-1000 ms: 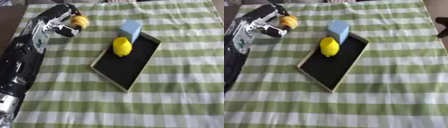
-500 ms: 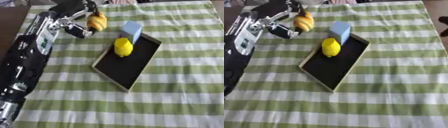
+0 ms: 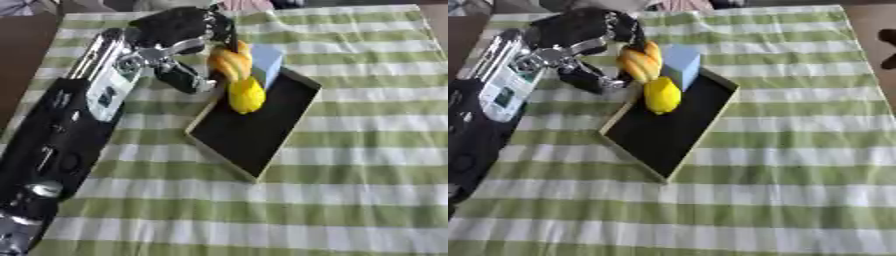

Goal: Pick up objects on the table and place them in the box.

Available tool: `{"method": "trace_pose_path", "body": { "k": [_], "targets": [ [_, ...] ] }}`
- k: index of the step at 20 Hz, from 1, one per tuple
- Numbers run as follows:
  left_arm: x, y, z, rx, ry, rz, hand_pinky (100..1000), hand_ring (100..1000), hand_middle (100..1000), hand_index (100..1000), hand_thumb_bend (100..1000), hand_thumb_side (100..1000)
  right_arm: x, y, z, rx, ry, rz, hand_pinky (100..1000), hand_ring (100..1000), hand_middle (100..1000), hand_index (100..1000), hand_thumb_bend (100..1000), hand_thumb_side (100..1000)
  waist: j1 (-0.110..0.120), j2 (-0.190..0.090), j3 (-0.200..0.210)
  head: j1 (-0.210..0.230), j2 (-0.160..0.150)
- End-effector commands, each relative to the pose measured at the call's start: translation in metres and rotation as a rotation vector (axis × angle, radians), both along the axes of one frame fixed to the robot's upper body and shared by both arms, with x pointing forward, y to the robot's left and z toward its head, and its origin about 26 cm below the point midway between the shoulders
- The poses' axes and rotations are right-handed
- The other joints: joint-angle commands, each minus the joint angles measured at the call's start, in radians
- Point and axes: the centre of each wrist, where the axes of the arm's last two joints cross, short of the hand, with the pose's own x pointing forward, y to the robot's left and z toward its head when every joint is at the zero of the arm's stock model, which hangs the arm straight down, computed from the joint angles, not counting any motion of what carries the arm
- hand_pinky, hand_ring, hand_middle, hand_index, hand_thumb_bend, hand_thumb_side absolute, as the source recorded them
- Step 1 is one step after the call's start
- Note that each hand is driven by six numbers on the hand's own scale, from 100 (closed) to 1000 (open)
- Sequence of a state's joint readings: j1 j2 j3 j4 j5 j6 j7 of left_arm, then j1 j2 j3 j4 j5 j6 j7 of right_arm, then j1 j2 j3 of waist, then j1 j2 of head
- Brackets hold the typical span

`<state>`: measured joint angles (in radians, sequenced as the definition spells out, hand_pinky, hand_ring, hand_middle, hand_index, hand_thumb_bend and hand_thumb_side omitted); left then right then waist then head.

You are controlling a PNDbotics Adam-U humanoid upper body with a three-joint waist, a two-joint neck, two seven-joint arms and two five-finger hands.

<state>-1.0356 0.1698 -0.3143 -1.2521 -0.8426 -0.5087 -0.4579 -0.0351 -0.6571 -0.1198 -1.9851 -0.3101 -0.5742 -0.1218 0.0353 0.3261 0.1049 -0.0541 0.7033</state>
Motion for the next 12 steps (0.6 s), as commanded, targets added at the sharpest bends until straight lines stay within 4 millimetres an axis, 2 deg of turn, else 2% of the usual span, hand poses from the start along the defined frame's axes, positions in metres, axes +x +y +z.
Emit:
{"method": "trace_pose_path", "body": {
  "k": [1,6,8,9,10,12],
  "targets": [
    [-0.007,-0.011,0.002,0.011,0.010,-0.036,727,813,657,667,100,166,-0.002,-0.003,0.011,-0.031,-0.022,0.000,947,821,516,788,100,470,-0.004,-0.025,0.000,-0.002,0.006],
    [-0.005,-0.013,-0.019,0.035,0.085,-0.006,729,813,659,677,100,180,-0.002,-0.003,0.010,-0.032,-0.022,0.000,947,821,516,788,100,470,-0.002,-0.024,-0.001,-0.005,0.004],
    [-0.003,-0.012,-0.026,0.045,0.107,0.013,734,817,666,720,100,183,-0.002,-0.002,0.011,-0.032,-0.024,0.001,947,821,516,788,100,470,-0.002,-0.024,-0.002,-0.005,0.004],
    [-0.002,-0.012,-0.029,0.052,0.113,0.020,746,824,679,771,100,181,-0.002,-0.002,0.010,-0.032,-0.024,0.001,947,821,516,788,100,470,-0.002,-0.023,-0.002,-0.006,0.004],
    [-0.002,-0.011,-0.031,0.059,0.115,0.024,747,825,681,777,100,180,-0.002,-0.002,0.010,-0.031,-0.024,0.001,947,821,516,788,100,470,-0.002,-0.023,-0.002,-0.006,0.004],
    [-0.002,-0.012,-0.032,0.072,0.114,0.022,769,840,707,856,108,164,-0.002,-0.002,0.010,-0.031,-0.022,0.000,948,821,516,788,100,470,-0.001,-0.023,-0.002,-0.006,0.005]
  ]
}}
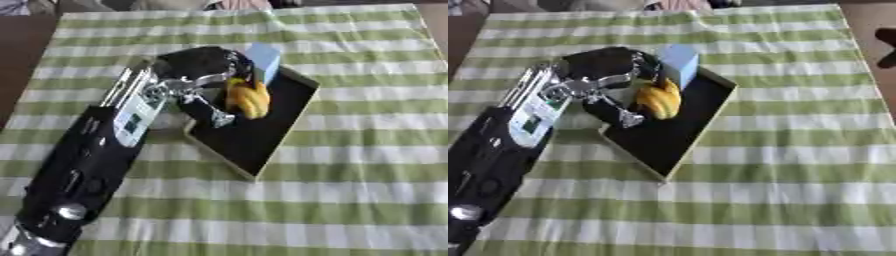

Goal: Pick up objects on the table and place them in the box.

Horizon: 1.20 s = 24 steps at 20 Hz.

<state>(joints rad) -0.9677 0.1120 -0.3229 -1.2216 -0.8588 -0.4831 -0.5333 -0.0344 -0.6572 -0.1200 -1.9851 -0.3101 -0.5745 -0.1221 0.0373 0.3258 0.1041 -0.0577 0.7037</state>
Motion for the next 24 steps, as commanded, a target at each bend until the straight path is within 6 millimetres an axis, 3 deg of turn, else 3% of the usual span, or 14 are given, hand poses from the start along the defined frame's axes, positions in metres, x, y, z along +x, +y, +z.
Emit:
{"method": "trace_pose_path", "body": {
  "k": [1,4,6,8,14,17,20,21,24],
  "targets": [
    [-0.001,-0.001,0.007,0.015,-0.026,-0.007,788,854,725,879,163,147,-0.002,-0.002,0.010,-0.032,-0.021,0.000,948,821,515,788,100,470,-0.003,-0.022,0.000,-0.003,0.005],
    [-0.002,-0.001,0.010,0.015,-0.052,-0.017,818,873,748,917,254,110,-0.002,-0.002,0.010,-0.033,-0.016,-0.001,948,821,515,788,100,470,-0.002,-0.023,0.001,-0.003,0.005],
    [-0.004,0.000,0.014,-0.001,-0.080,-0.027,847,894,767,934,336,285,-0.002,-0.002,0.009,-0.033,-0.015,-0.001,948,821,515,788,100,470,-0.002,-0.025,0.001,-0.003,0.006],
    [-0.006,0.000,0.018,-0.026,-0.108,-0.041,848,895,768,938,379,350,-0.002,-0.002,0.009,-0.034,-0.012,-0.001,948,821,515,788,100,470,-0.002,-0.027,0.001,-0.003,0.006],
    [-0.010,0.002,0.026,-0.080,-0.144,-0.063,851,899,772,943,395,368,-0.002,-0.002,0.009,-0.031,-0.012,0.000,948,820,516,788,100,470,-0.003,-0.033,0.003,-0.004,0.007],
    [-0.012,0.004,0.031,-0.104,-0.147,-0.074,841,891,762,934,352,330,-0.002,-0.003,0.009,-0.030,-0.012,-0.001,947,820,516,788,100,470,-0.004,-0.035,0.006,-0.004,0.009],
    [-0.016,0.010,0.041,-0.158,-0.156,-0.078,831,883,753,925,276,200,-0.003,-0.003,0.009,-0.029,-0.014,-0.003,947,820,517,788,100,470,-0.005,-0.038,0.008,-0.005,0.010],
    [-0.018,0.013,0.046,-0.181,-0.162,-0.079,831,881,750,921,238,145,-0.003,-0.003,0.009,-0.028,-0.015,-0.004,946,820,517,788,100,470,-0.005,-0.039,0.009,-0.005,0.010],
    [-0.023,0.033,0.058,-0.279,-0.176,-0.061,825,873,738,907,100,100,-0.003,-0.004,0.009,-0.025,-0.021,-0.006,946,820,518,788,100,470,-0.006,-0.041,0.012,-0.009,0.008]
  ]
}}
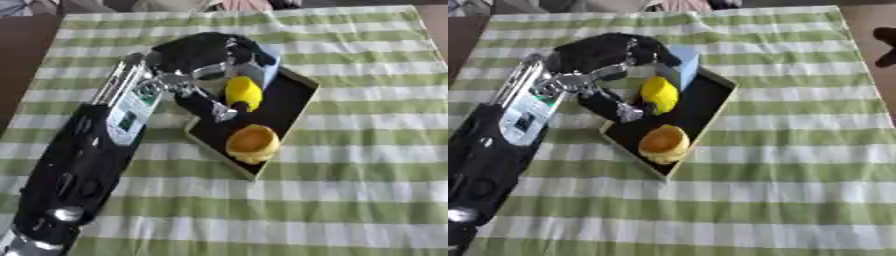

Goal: Pick up objects on the table and place them in the box.

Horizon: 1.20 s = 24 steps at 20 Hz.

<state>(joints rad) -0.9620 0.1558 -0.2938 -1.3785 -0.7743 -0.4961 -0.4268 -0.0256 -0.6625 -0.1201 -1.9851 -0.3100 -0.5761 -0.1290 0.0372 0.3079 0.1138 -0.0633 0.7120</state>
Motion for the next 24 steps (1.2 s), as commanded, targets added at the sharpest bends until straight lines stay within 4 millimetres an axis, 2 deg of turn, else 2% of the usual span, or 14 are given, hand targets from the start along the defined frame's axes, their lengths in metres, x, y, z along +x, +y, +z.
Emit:
{"method": "trace_pose_path", "body": {
  "k": [1,5,9,10,12,15,17,19,21,24],
  "targets": [
    [-0.007,0.027,0.023,-0.114,-0.033,0.018,819,869,735,904,100,100,-0.002,-0.003,0.011,-0.024,-0.029,0.000,945,819,518,788,100,470,-0.006,-0.023,0.004,-0.005,-0.001],
    [-0.016,0.074,0.032,-0.283,-0.032,0.056,765,839,714,883,100,100,-0.002,-0.004,0.011,-0.015,-0.041,-0.002,944,819,520,787,100,470,-0.008,-0.018,0.006,-0.013,-0.008],
    [-0.029,0.135,0.033,-0.469,-0.040,0.153,755,833,715,868,100,143,-0.002,-0.005,0.012,0.003,-0.065,-0.009,943,818,522,787,100,470,-0.012,-0.013,0.007,-0.024,-0.017],
    [-0.033,0.144,0.034,-0.500,-0.042,0.165,756,832,720,866,100,184,-0.002,-0.005,0.012,0.005,-0.068,-0.008,943,818,523,787,100,470,-0.012,-0.012,0.007,-0.024,-0.018],
    [-0.043,0.181,0.033,-0.628,-0.068,0.244,751,826,714,862,100,206,-0.002,-0.006,0.013,0.011,-0.081,-0.010,942,818,524,788,100,470,-0.016,-0.008,0.009,-0.034,-0.020],
    [-0.061,0.223,0.033,-0.798,-0.129,0.327,737,817,708,857,100,310,-0.002,-0.006,0.013,0.024,-0.101,-0.012,941,818,526,787,100,470,-0.021,-0.003,0.012,-0.041,-0.023],
    [-0.072,0.240,0.034,-0.905,-0.168,0.348,735,816,709,855,100,292,-0.002,-0.006,0.014,0.035,-0.112,-0.012,941,817,527,787,100,470,-0.027,0.000,0.015,-0.042,-0.025],
    [-0.083,0.250,0.036,-1.020,-0.211,0.348,732,812,704,853,100,321,-0.001,-0.005,0.014,0.046,-0.124,-0.010,939,817,528,787,100,470,-0.033,0.002,0.017,-0.040,-0.025],
    [-0.094,0.255,0.040,-1.121,-0.254,0.333,731,809,701,850,100,297,-0.001,-0.005,0.014,0.055,-0.134,-0.008,939,817,529,787,100,470,-0.038,0.003,0.018,-0.034,-0.024],
    [-0.106,0.258,0.043,-1.254,-0.305,0.307,731,808,700,852,100,330,0.000,-0.004,0.014,0.070,-0.146,-0.003,939,816,531,787,100,470,-0.044,0.005,0.019,-0.024,-0.023]
  ]
}}
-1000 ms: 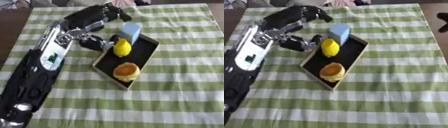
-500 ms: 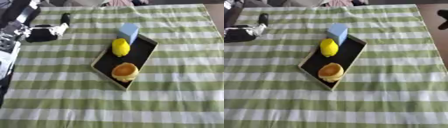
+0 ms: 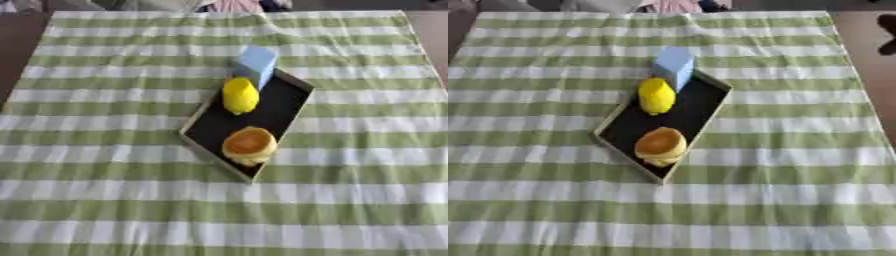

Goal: Pick up objects on the table and place them in the box.

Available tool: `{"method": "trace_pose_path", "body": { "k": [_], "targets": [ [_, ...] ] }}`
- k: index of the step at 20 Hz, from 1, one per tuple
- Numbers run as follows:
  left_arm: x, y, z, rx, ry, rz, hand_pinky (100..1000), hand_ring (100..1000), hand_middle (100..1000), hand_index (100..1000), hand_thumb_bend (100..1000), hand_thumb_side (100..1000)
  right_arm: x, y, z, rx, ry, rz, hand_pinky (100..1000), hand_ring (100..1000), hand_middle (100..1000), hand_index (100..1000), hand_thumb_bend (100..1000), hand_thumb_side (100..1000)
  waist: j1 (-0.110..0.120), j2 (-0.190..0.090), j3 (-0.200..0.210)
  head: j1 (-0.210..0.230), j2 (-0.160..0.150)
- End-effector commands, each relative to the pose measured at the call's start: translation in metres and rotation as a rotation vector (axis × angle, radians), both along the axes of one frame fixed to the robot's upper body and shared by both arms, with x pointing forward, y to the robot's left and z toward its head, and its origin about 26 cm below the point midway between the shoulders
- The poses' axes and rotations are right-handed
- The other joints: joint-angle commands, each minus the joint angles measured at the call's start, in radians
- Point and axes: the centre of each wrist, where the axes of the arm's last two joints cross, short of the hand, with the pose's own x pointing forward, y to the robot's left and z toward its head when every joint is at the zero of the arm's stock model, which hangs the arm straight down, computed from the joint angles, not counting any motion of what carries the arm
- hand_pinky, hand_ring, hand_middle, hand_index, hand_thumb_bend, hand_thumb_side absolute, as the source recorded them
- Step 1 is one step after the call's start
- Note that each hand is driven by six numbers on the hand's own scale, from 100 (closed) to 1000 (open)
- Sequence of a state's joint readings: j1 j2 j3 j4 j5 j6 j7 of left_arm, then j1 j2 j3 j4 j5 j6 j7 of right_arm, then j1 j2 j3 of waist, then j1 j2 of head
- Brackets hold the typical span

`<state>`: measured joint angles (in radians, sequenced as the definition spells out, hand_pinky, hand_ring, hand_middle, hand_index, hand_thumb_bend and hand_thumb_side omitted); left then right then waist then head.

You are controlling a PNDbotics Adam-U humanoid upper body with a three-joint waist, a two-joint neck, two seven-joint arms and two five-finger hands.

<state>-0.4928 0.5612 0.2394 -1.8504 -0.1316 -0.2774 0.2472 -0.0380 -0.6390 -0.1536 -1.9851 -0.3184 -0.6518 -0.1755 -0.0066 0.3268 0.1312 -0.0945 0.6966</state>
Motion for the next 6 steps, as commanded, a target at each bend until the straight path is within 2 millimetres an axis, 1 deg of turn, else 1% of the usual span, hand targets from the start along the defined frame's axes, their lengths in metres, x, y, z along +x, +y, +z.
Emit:
{"method": "trace_pose_path", "body": {
  "k": [1,3,6],
  "targets": [
    [-0.018,0.004,0.016,-0.103,-0.120,0.004,732,809,701,853,100,335,-0.001,0.000,0.009,0.001,-0.040,0.009,939,816,531,787,100,470,-0.002,-0.013,0.002,0.009,-0.007],
    [-0.024,0.003,0.018,-0.154,-0.165,-0.009,734,810,703,853,100,343,0.000,0.001,0.009,0.010,-0.045,0.014,938,816,532,787,100,470,-0.005,-0.012,0.001,0.014,-0.008],
    [-0.030,0.001,0.017,-0.196,-0.196,-0.025,731,808,701,851,100,390,0.001,0.002,0.009,0.025,-0.052,0.021,938,816,533,787,100,469,-0.010,-0.011,0.001,0.017,-0.009]
  ]
}}
